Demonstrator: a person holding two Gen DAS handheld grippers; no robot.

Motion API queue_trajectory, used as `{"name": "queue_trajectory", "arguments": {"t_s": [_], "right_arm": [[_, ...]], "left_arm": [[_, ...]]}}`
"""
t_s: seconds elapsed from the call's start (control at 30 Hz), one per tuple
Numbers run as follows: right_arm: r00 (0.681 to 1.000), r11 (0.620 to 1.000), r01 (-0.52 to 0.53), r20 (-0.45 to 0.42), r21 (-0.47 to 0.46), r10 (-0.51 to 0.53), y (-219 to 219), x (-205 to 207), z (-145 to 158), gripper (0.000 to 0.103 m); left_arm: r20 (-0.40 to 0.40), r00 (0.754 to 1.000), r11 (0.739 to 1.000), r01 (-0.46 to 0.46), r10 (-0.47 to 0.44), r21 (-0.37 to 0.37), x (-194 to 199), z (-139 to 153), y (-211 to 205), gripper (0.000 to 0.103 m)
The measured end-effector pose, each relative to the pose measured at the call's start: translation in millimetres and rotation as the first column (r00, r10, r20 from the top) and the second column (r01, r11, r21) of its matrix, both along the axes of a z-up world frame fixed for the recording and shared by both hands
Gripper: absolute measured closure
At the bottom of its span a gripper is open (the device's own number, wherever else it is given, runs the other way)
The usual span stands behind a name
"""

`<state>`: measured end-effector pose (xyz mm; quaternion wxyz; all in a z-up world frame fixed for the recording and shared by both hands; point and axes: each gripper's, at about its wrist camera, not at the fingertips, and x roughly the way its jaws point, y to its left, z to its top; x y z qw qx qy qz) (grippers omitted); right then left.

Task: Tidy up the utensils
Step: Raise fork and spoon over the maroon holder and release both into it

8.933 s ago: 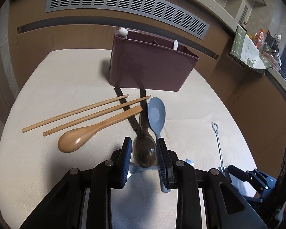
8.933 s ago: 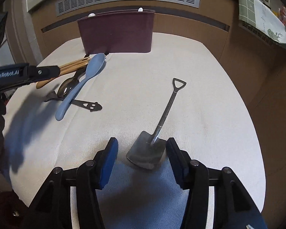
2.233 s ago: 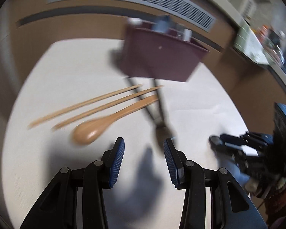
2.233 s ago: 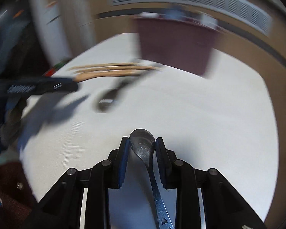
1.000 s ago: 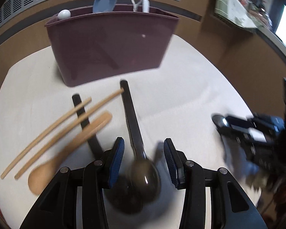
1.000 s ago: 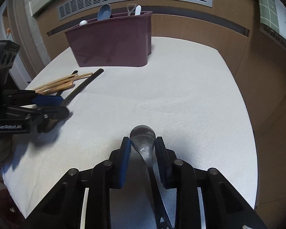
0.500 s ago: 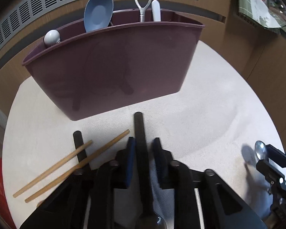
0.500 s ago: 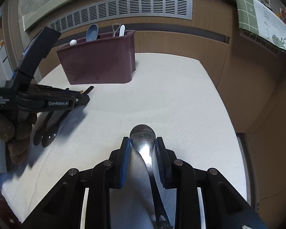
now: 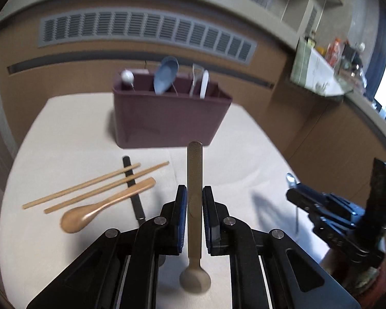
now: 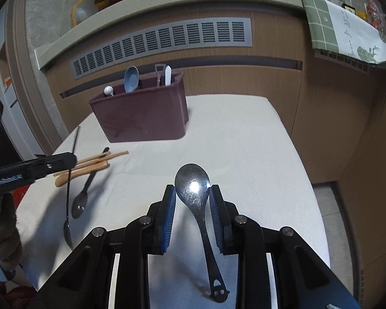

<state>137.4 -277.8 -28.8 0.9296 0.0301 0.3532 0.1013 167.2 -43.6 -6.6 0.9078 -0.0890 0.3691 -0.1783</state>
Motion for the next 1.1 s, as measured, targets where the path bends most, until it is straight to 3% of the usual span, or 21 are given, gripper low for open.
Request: {"name": "queue_trajectory", "arguments": {"t_s": [0.17, 0.57, 0.7, 0.8, 0.93, 1.1], "right_arm": [[1.0, 1.0, -0.012, 0.024, -0.004, 0.012, 9, -2, 12, 0.078], [0.997, 0.999, -0.023, 0.079, -0.03, 0.026, 12, -6, 36, 0.078], [0.994, 1.0, -0.029, 0.107, -0.008, 0.03, 11, 3, 50, 0.079], [0.984, 0.999, -0.034, 0.178, 0.004, 0.032, 12, 19, 84, 0.079], [0.936, 0.997, -0.066, 0.348, 0.038, 0.049, 19, 37, 154, 0.079], [0.882, 0.991, -0.118, 0.466, 0.064, 0.075, 35, 72, 210, 0.079]], "left_arm": [[0.045, 0.999, 1.0, 0.0, 0.001, -0.019, -16, 11, 19, 0.091], [0.116, 0.993, 0.999, -0.002, 0.006, -0.035, -15, 36, 17, 0.091], [0.169, 0.986, 0.999, 0.0, 0.006, -0.034, -8, 60, 20, 0.091], [0.277, 0.961, 0.999, -0.007, 0.016, -0.036, 3, 106, 29, 0.091], [0.386, 0.921, 0.998, -0.023, 0.043, -0.056, 29, 163, 44, 0.091], [0.441, 0.893, 0.996, -0.065, 0.087, -0.063, 67, 182, 61, 0.091]]}}
